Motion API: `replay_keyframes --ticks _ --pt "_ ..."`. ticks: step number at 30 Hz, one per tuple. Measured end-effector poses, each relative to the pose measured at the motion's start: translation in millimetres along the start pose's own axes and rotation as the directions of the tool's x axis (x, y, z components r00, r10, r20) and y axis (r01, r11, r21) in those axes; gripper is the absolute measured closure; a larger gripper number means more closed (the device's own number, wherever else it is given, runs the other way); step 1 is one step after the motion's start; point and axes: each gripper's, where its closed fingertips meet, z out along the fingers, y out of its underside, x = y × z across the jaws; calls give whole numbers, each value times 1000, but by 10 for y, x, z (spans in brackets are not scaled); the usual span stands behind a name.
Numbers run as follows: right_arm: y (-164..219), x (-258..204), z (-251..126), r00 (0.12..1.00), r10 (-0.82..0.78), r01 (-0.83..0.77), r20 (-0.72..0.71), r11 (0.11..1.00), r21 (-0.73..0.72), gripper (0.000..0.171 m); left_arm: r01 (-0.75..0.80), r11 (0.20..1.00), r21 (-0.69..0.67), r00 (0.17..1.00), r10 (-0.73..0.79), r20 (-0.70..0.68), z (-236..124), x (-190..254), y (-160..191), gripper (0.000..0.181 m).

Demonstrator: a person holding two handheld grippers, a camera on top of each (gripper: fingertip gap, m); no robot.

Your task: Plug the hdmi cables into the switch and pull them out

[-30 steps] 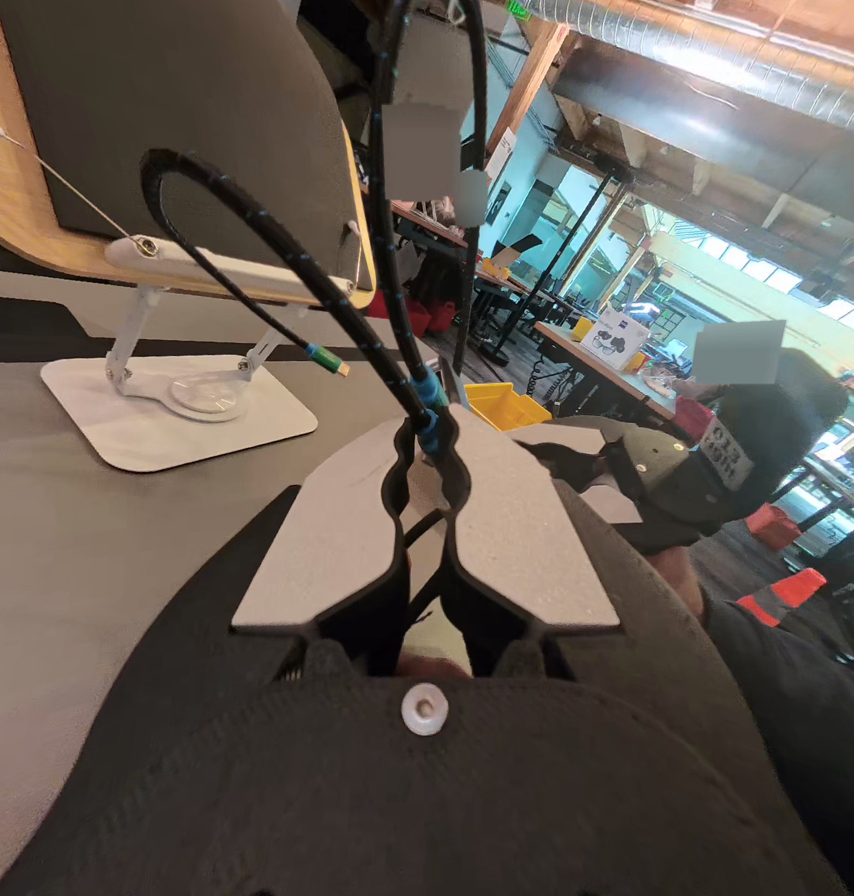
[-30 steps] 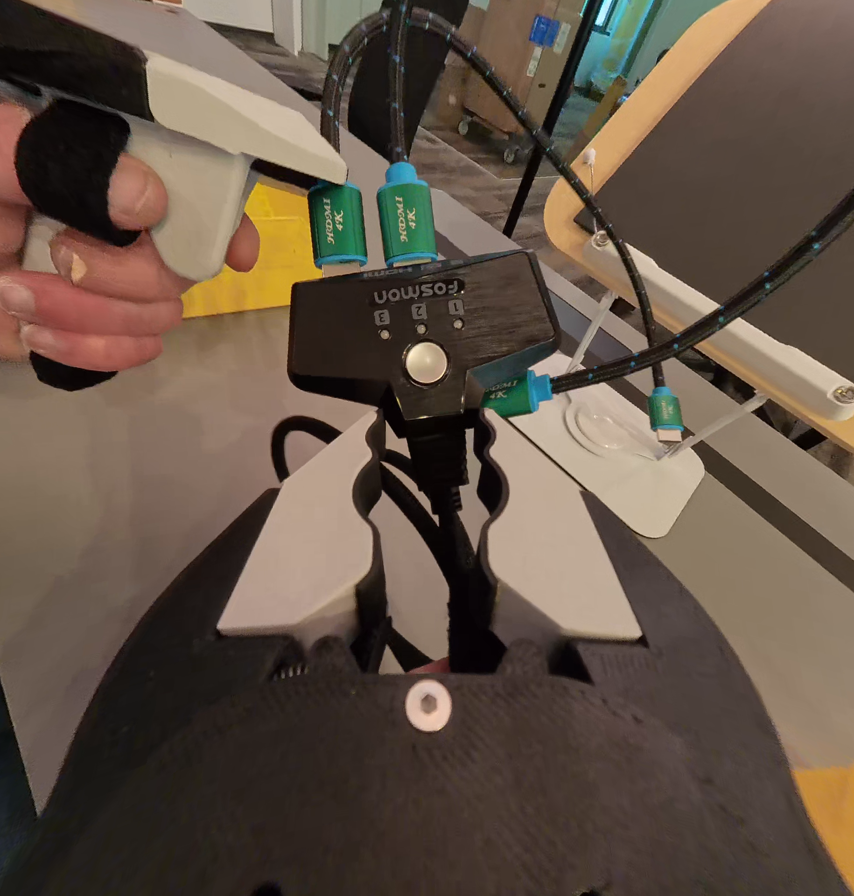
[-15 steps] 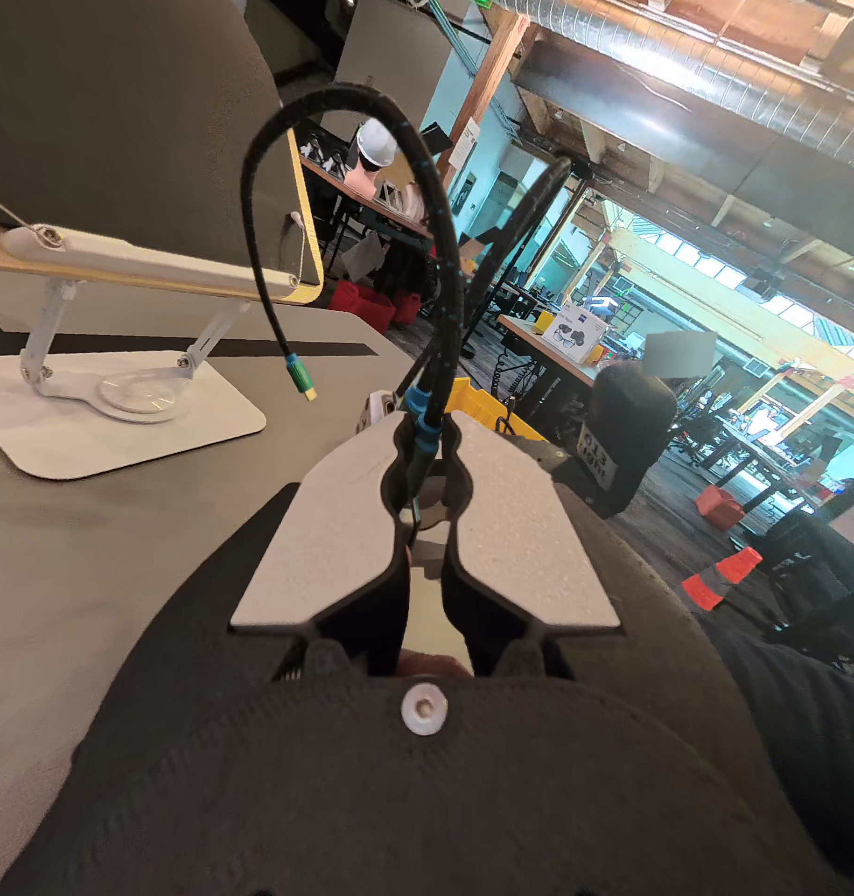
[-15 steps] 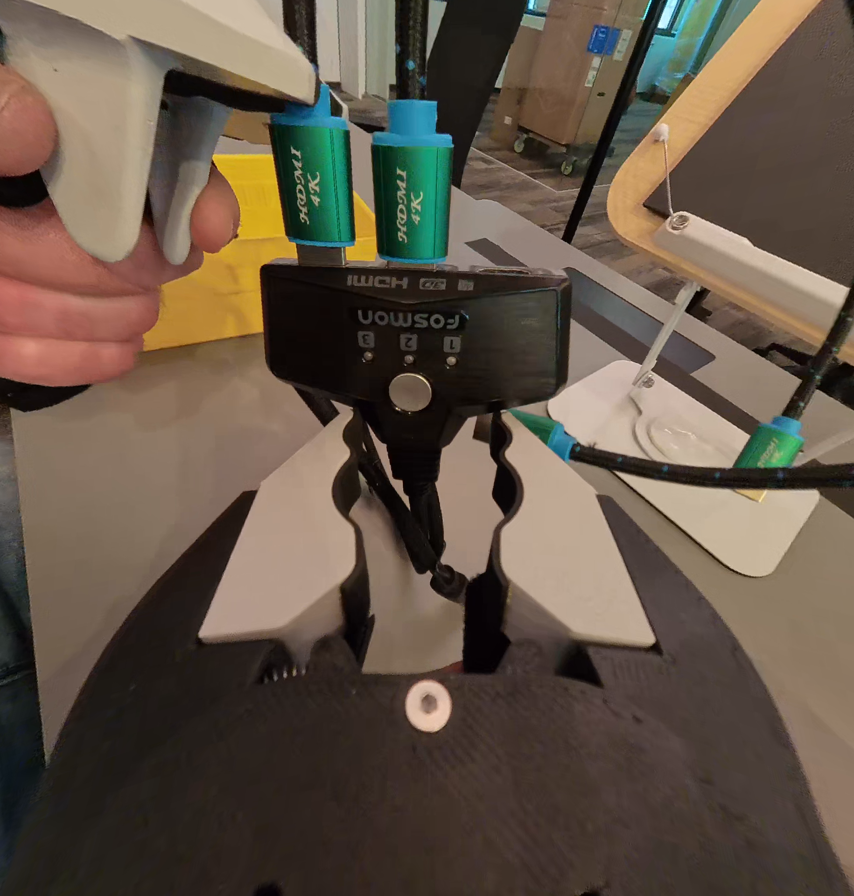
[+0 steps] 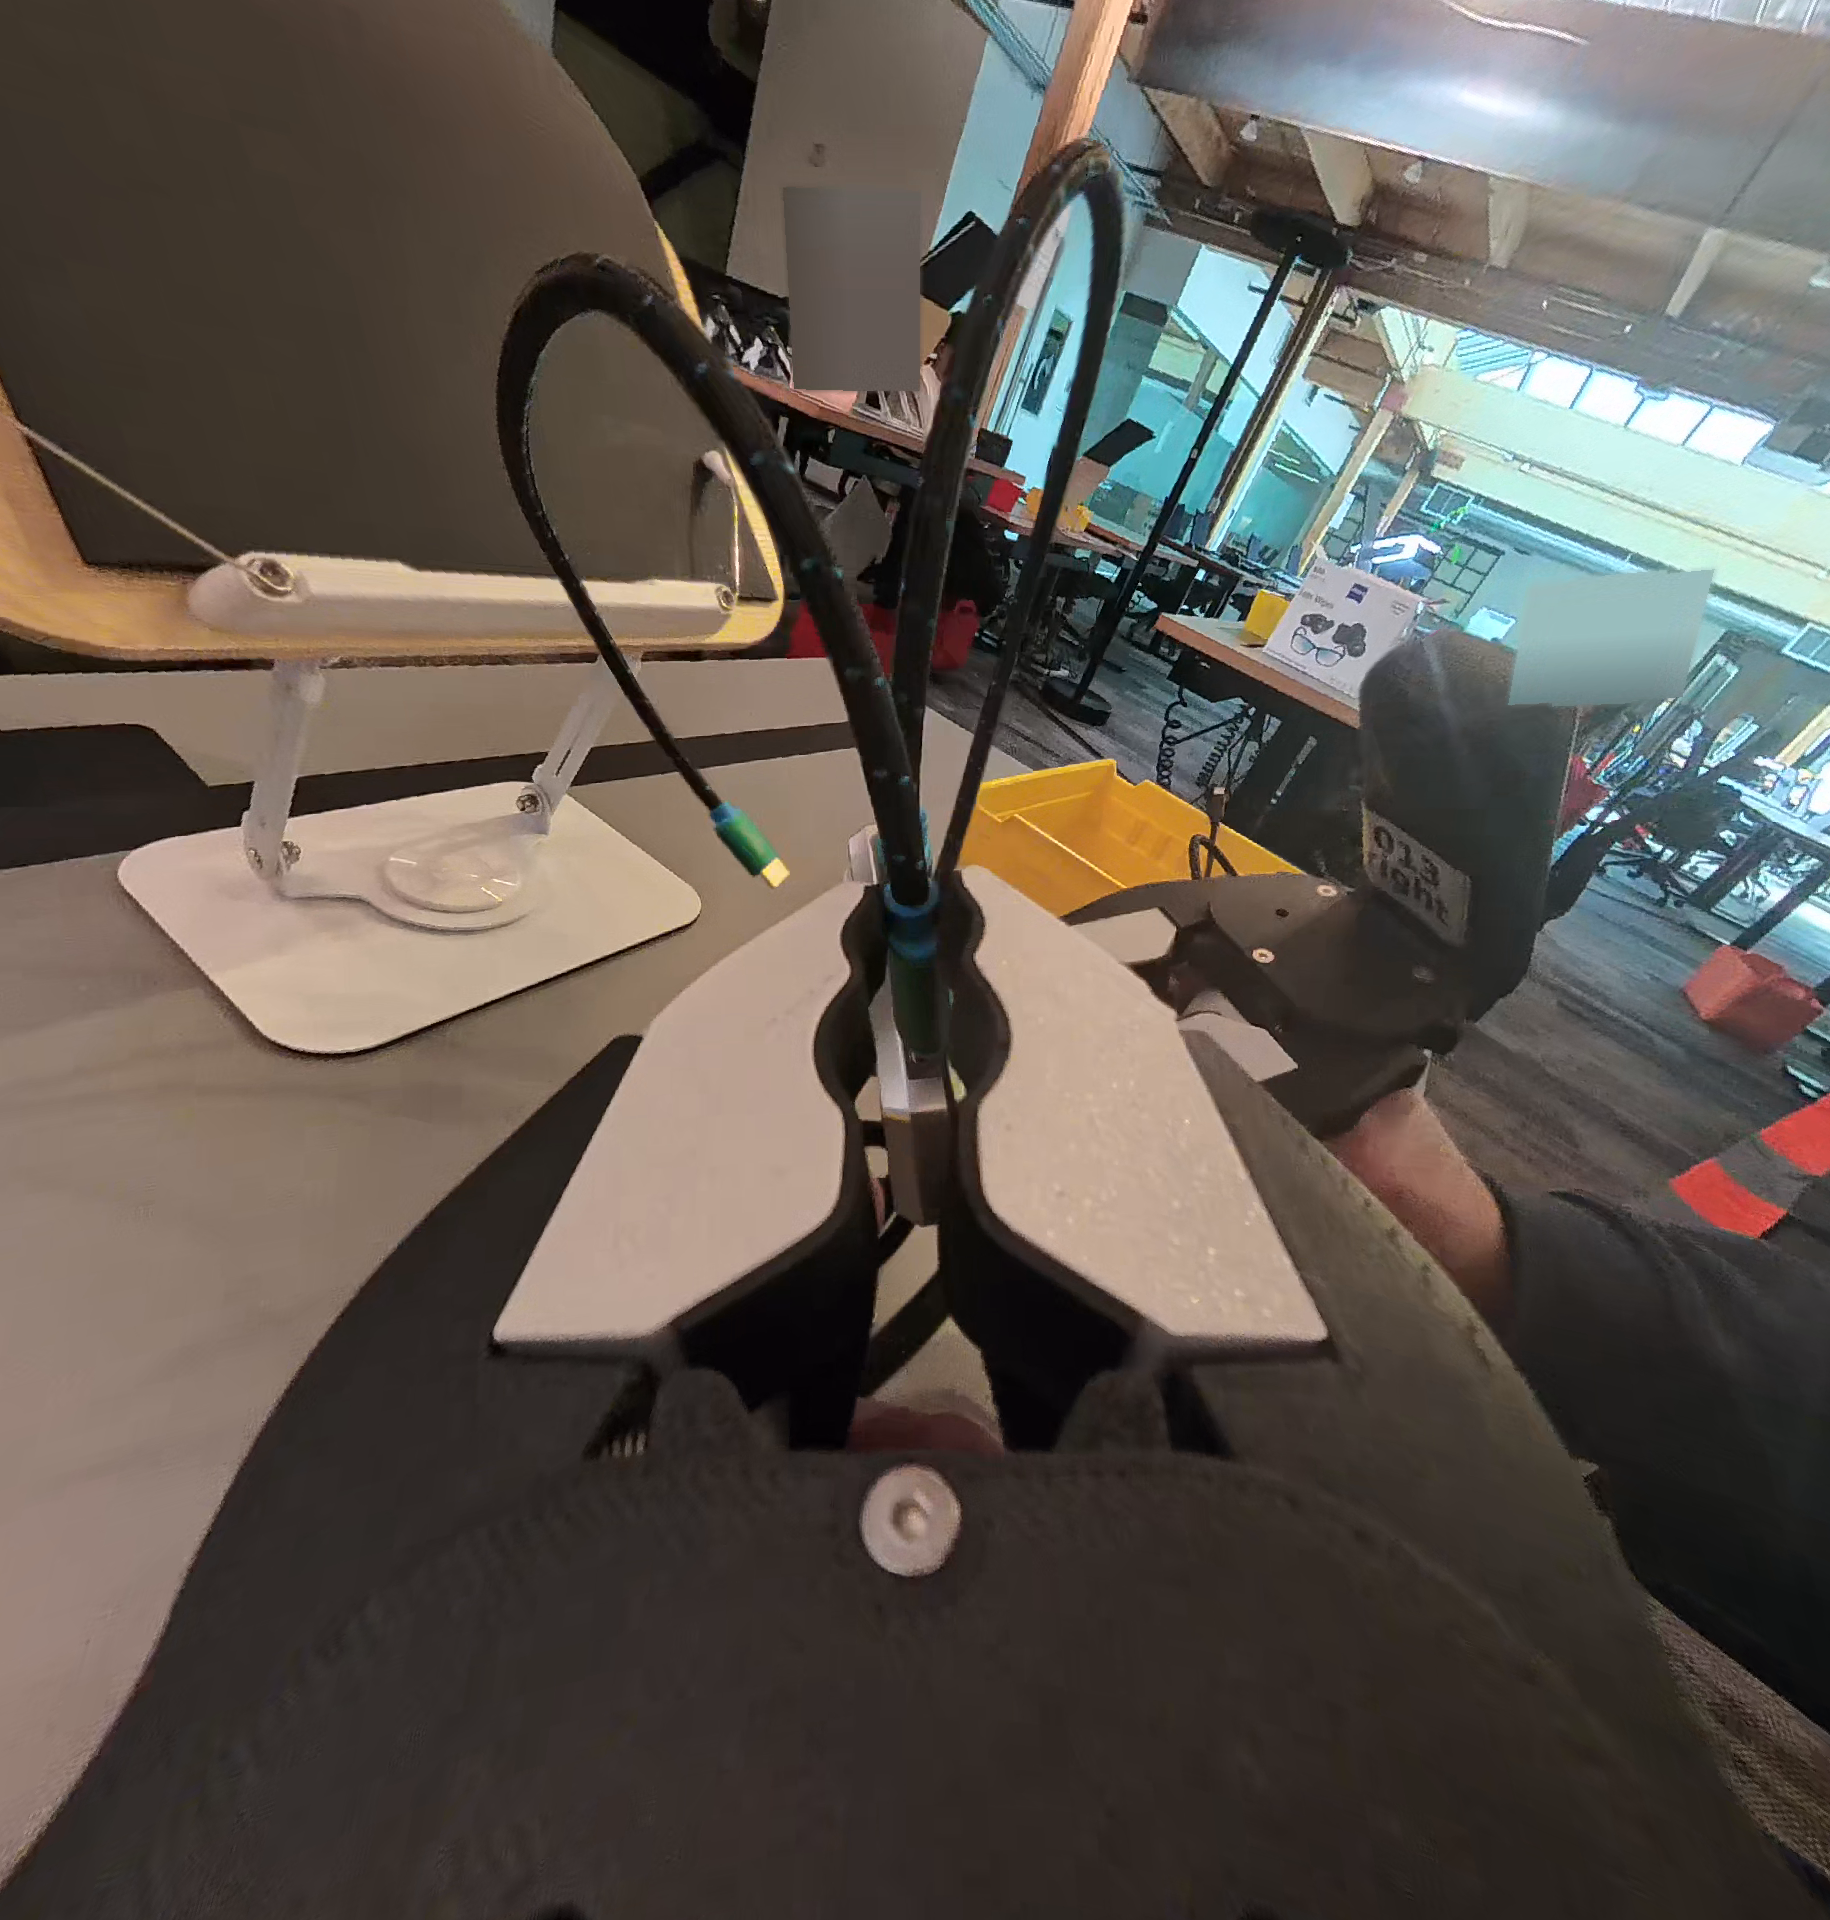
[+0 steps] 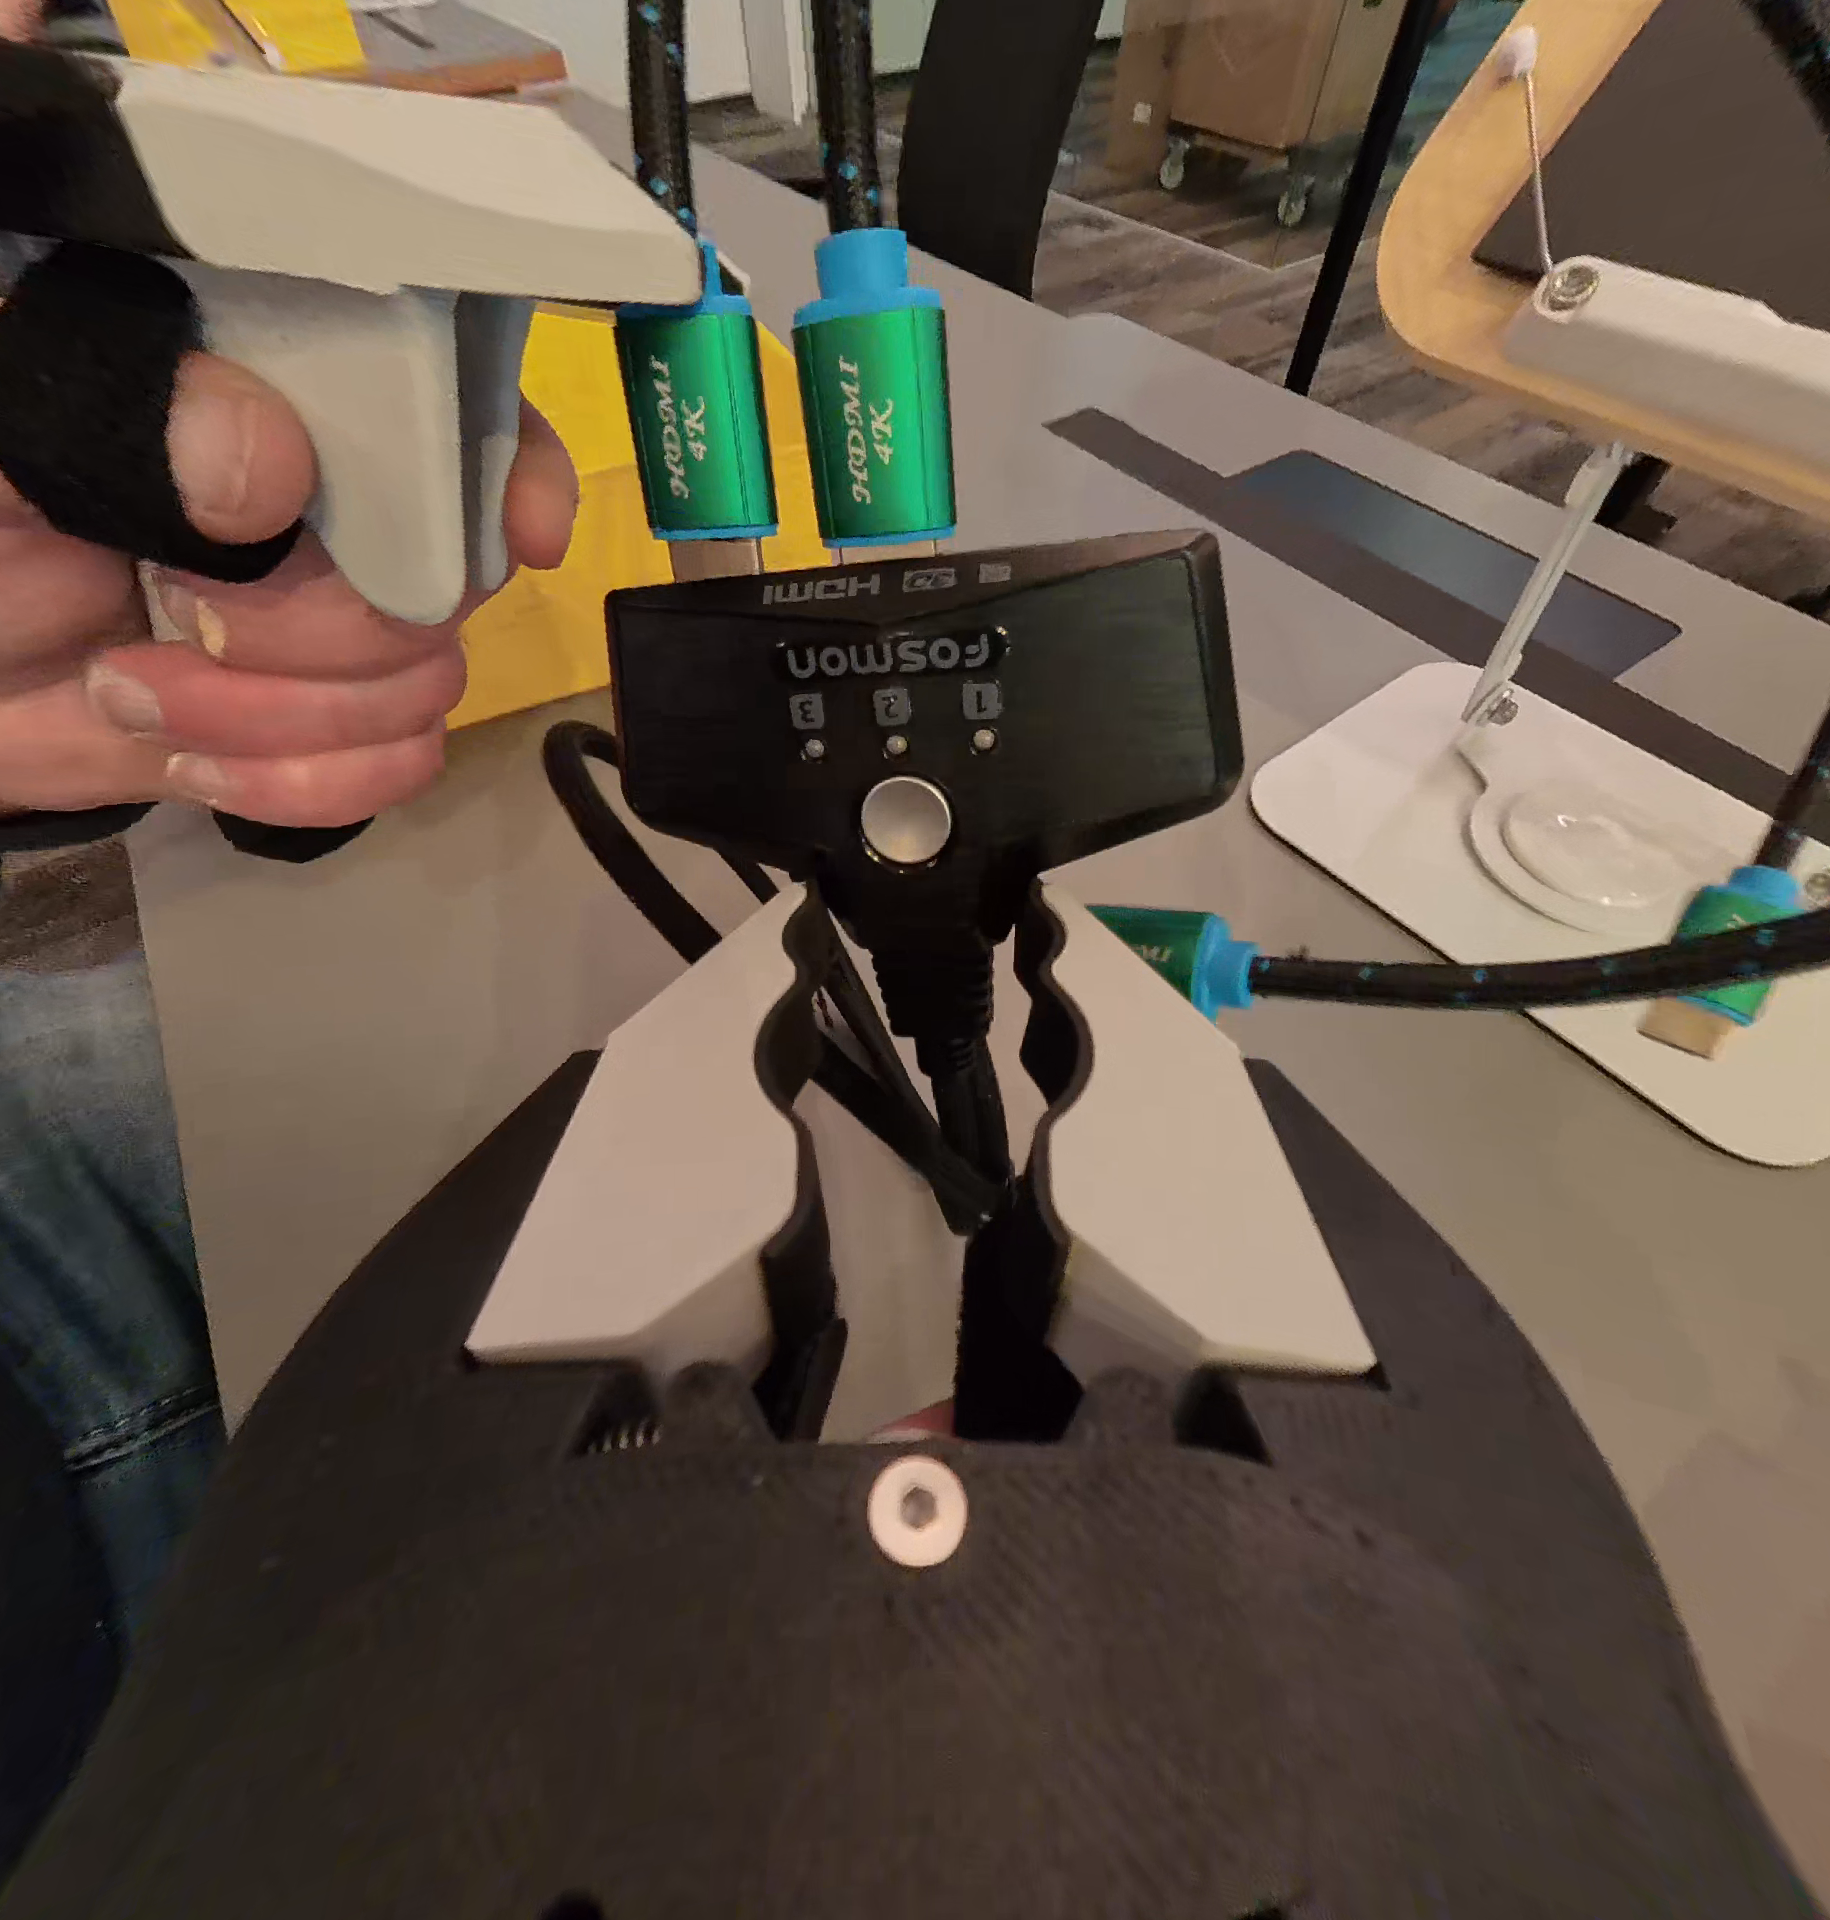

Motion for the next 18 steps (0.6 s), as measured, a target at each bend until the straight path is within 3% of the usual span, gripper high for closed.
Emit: replay_keyframes --ticks 11,18 --pt "159 131 40 998 22 -27 -66 996 -80 139 -40 999 -12 998 40 45 63 -16 210 170" --pt "250 196 1 987 -155 145 -51 976 -161 137 -86 976 -199 995 76 -61 66 38 287 171"
